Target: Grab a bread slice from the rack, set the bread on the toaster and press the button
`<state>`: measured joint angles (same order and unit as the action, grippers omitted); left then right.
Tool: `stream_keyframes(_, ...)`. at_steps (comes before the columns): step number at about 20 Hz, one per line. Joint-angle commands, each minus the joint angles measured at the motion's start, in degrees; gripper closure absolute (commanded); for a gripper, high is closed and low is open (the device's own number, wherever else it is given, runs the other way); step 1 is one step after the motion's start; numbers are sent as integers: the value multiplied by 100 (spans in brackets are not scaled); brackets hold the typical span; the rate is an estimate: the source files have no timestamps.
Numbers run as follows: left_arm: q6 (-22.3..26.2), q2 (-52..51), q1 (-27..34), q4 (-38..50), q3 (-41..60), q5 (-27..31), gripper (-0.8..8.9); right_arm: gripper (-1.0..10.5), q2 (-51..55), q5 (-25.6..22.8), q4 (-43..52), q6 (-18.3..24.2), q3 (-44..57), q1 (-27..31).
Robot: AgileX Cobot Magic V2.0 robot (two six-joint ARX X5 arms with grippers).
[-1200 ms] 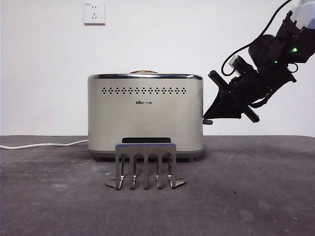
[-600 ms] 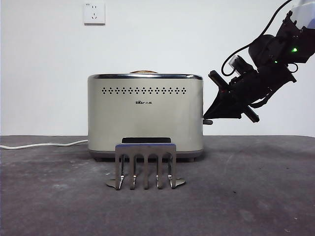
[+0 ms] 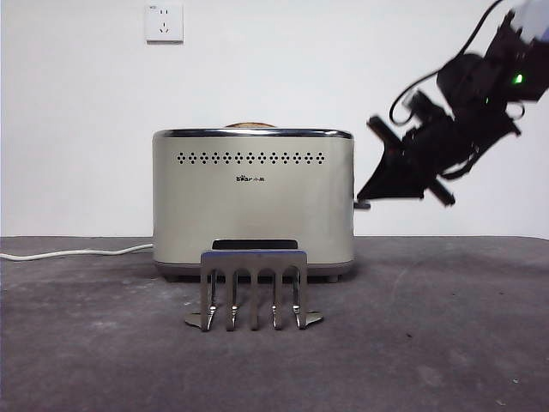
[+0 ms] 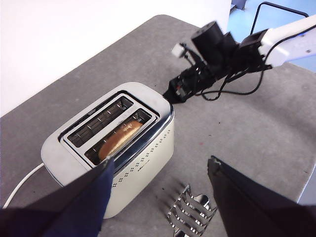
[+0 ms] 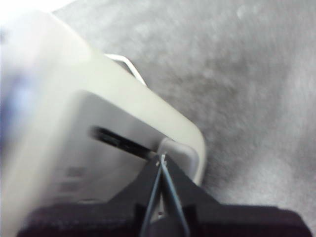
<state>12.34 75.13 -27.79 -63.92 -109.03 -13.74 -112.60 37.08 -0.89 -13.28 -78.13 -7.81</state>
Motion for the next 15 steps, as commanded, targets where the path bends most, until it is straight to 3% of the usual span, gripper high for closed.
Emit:
stream_keyframes(1,-39,-7,-9,-22,22,-24,491,958,649,-2,2,-33,59,0)
stream_keyframes(4,-39,-7,-9,-31,22,-22,491,958,1576,-11,-481,-4,59,26)
stream_keyframes(7,-39,-7,-9,-175,22,-22,499,958,2559,7,-1657,254,59,24)
stream_keyframes(10,-39,-7,-9,-474,22,-24,499,958,3488,15,-3182,791,59,9)
stream_keyframes(15,-39,-7,-9,-861,22,-22,499,958,4288,22,-4859,1447,59,-63)
